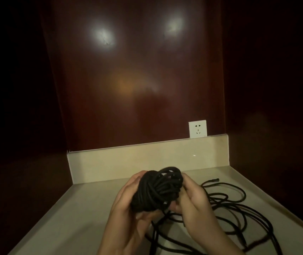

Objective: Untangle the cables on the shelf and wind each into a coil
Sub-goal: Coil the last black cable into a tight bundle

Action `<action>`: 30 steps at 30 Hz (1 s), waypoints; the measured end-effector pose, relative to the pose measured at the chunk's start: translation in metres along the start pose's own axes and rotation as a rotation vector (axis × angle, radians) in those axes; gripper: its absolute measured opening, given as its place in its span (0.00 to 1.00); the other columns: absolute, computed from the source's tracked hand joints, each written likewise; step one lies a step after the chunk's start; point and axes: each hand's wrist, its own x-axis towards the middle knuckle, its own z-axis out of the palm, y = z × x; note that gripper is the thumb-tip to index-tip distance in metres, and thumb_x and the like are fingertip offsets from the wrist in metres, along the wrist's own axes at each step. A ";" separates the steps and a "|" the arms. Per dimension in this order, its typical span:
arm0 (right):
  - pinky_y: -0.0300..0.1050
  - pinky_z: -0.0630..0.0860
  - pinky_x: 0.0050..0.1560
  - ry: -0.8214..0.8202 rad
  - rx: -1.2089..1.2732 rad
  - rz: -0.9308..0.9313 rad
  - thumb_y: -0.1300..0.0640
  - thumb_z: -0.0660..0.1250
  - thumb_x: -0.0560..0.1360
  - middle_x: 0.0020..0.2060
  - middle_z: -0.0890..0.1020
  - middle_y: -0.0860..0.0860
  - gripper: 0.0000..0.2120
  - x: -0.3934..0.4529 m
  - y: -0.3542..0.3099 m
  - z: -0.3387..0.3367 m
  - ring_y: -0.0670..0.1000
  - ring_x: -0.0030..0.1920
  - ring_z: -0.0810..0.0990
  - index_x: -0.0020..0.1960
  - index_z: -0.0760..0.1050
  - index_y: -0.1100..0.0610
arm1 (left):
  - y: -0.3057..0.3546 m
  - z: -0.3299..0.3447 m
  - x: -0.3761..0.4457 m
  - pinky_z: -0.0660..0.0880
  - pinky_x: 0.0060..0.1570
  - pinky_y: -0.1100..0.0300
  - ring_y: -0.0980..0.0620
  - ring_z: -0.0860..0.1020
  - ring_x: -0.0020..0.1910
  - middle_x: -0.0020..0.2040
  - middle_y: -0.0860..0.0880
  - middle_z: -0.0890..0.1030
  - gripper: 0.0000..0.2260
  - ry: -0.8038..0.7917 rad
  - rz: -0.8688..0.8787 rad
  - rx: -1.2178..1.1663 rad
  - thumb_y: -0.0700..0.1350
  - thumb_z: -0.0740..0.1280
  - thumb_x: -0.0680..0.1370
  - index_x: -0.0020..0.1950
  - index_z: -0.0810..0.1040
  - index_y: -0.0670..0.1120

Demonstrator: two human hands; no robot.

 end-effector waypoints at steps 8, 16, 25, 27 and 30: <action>0.36 0.60 0.27 0.173 0.356 0.163 0.56 0.63 0.81 0.28 0.67 0.50 0.07 -0.006 0.002 0.023 0.44 0.26 0.62 0.54 0.77 0.57 | -0.011 -0.003 -0.001 0.76 0.24 0.61 0.48 0.80 0.27 0.41 0.35 0.80 0.19 0.003 0.027 0.055 0.38 0.62 0.76 0.66 0.72 0.32; 0.46 0.75 0.38 0.070 -0.035 0.072 0.62 0.58 0.83 0.33 0.79 0.52 0.09 -0.004 -0.014 0.006 0.52 0.31 0.76 0.57 0.74 0.52 | -0.020 0.002 0.011 0.70 0.26 0.66 0.56 0.73 0.26 0.37 0.46 0.80 0.22 0.140 0.170 0.028 0.40 0.62 0.73 0.67 0.74 0.35; 0.46 0.72 0.36 -0.048 0.330 0.135 0.54 0.61 0.76 0.41 0.74 0.71 0.13 -0.001 -0.039 -0.002 0.56 0.35 0.75 0.51 0.80 0.60 | -0.027 0.000 0.013 0.63 0.30 0.61 0.55 0.65 0.28 0.32 0.50 0.68 0.10 0.294 0.056 -0.166 0.45 0.58 0.82 0.44 0.74 0.45; 0.48 0.71 0.38 -0.085 0.298 0.099 0.53 0.61 0.76 0.43 0.76 0.73 0.12 -0.002 -0.041 0.001 0.56 0.37 0.77 0.52 0.81 0.56 | -0.030 0.002 0.013 0.63 0.33 0.57 0.53 0.67 0.29 0.32 0.48 0.70 0.12 0.331 0.058 -0.095 0.47 0.58 0.82 0.43 0.76 0.44; 0.43 0.75 0.38 -0.064 0.202 -0.017 0.56 0.63 0.77 0.38 0.82 0.60 0.08 -0.003 -0.040 0.008 0.53 0.37 0.80 0.52 0.80 0.51 | -0.032 0.009 0.013 0.65 0.31 0.59 0.55 0.67 0.25 0.29 0.50 0.71 0.15 0.351 0.100 -0.038 0.47 0.57 0.83 0.44 0.79 0.44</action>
